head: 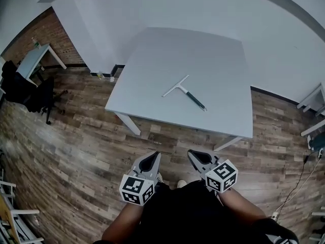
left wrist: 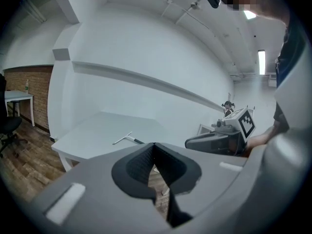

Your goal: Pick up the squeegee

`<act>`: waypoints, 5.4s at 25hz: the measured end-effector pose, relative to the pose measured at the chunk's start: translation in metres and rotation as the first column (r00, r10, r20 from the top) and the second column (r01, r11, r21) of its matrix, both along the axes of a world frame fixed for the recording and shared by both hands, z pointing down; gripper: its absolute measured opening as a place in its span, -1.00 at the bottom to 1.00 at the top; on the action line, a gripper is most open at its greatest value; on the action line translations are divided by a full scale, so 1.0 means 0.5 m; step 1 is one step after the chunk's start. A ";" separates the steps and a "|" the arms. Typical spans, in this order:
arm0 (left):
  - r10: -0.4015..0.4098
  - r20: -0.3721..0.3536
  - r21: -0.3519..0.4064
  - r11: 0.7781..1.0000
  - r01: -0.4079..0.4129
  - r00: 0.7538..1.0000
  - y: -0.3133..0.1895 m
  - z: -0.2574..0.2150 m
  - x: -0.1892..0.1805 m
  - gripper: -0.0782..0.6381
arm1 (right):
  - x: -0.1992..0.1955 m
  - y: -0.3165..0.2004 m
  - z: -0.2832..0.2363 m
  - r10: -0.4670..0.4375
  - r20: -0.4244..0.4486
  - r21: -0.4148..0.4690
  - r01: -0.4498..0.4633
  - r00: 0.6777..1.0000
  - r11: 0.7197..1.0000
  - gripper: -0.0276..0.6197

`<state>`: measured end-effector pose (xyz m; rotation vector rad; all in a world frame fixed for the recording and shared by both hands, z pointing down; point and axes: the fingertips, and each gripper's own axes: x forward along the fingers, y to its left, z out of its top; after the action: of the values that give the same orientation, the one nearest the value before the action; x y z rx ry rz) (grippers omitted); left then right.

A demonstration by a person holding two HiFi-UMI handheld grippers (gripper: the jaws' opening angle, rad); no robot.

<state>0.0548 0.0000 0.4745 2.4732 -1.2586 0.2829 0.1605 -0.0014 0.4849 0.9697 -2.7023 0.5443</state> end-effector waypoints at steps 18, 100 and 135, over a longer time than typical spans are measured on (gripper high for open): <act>0.168 -0.005 -0.005 0.986 -0.168 0.986 -0.195 0.006 -0.137 -0.76 | -0.159 -0.176 0.012 0.110 -0.080 -0.029 -0.113 0.991 0.993 -0.90; -0.045 0.090 -0.271 0.960 0.068 0.995 -0.562 0.224 -0.107 -0.76 | 0.071 -0.815 0.483 -0.047 -0.553 -0.195 -0.075 0.832 0.978 -0.42; -0.061 0.073 -0.231 0.970 0.076 0.995 -0.480 0.186 -0.166 -0.76 | -0.020 -0.726 0.322 -0.005 -0.360 -0.188 -0.067 0.933 0.980 -0.64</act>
<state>-0.0281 -0.2400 0.5675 2.2328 -1.2556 0.4689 0.1504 -0.3642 0.6458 0.9537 -2.2657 0.5652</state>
